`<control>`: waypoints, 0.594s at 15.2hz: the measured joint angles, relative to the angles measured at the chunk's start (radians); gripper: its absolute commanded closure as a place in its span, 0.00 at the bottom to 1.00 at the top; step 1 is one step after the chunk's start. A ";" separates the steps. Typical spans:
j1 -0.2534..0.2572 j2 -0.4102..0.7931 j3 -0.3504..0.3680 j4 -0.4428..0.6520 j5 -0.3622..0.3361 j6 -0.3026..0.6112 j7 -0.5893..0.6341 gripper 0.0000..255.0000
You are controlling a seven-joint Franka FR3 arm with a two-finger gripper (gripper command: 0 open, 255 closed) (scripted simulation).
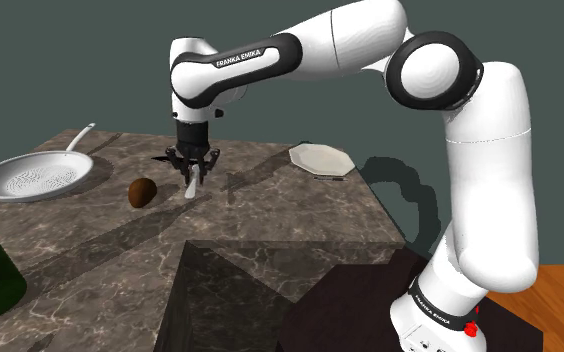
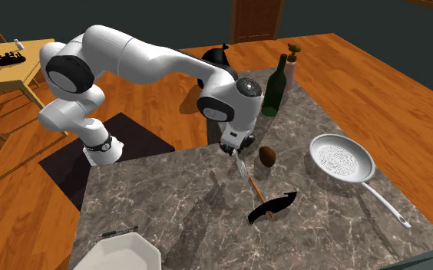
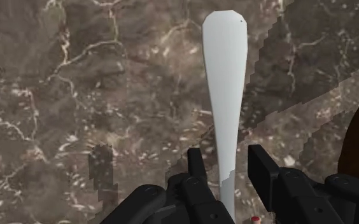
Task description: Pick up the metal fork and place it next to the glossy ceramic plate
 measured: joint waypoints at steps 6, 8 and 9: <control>-0.008 -0.027 0.001 0.031 0.005 -0.059 -0.006 1.00; -0.039 -0.070 -0.005 -0.027 0.016 -0.047 -0.041 1.00; -0.054 -0.087 -0.009 -0.051 0.020 -0.040 -0.060 1.00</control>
